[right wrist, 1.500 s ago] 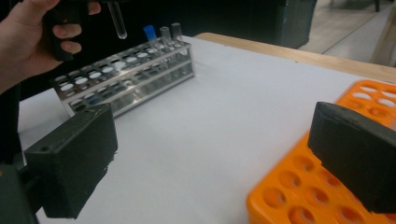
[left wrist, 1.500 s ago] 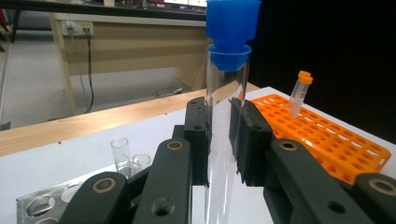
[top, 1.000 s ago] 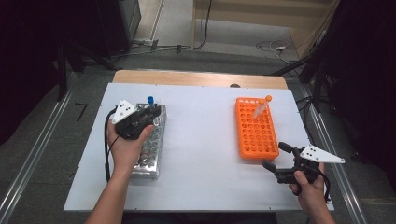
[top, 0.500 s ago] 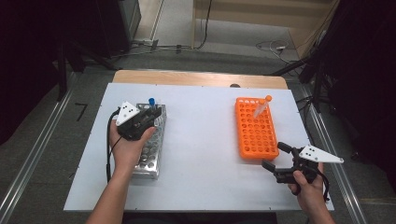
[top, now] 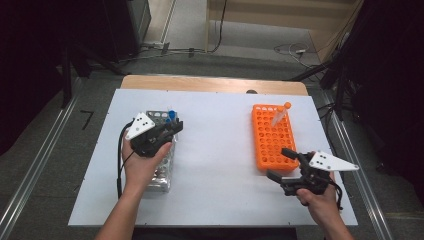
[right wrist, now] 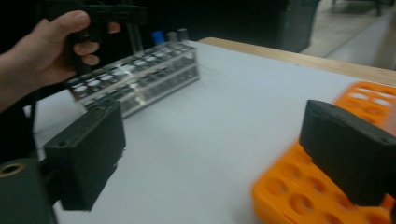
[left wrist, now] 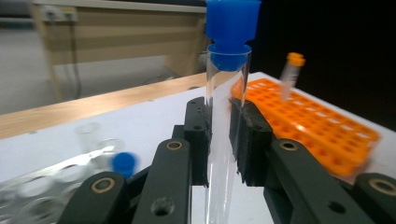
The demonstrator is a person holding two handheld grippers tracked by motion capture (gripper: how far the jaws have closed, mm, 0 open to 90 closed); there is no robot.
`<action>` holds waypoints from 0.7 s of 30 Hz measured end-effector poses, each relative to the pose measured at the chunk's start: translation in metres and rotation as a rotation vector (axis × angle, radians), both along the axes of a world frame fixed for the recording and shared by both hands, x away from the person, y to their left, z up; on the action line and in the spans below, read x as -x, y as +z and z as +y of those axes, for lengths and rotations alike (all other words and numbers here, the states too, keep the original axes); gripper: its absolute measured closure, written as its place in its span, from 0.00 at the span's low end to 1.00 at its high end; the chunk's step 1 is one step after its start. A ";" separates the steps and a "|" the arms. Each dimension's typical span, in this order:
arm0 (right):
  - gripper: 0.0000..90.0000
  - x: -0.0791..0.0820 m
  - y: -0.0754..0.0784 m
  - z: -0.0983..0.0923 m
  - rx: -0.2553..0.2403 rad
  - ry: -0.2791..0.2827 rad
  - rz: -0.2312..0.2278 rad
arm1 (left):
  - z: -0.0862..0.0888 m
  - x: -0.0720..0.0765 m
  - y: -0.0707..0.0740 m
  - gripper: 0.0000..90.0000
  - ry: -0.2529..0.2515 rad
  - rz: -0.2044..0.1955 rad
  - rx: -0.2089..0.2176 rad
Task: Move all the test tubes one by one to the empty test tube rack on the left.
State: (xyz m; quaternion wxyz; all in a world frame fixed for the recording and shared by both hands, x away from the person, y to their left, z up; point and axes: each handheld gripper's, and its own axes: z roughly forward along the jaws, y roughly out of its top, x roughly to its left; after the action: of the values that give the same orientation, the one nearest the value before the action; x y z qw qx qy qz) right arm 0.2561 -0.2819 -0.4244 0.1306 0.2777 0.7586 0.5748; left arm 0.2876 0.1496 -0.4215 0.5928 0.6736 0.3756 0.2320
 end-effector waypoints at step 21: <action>0.61 -0.015 -0.019 0.119 0.032 0.167 0.098 | -0.085 0.026 -0.005 0.86 -0.308 0.006 0.067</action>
State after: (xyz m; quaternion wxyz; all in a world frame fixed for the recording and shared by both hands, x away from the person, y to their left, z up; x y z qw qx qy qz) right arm 0.2708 -0.1629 -0.4437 0.0496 0.2392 0.7935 0.5574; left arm 0.2615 0.0645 -0.4268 0.6424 0.7037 0.2770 0.1237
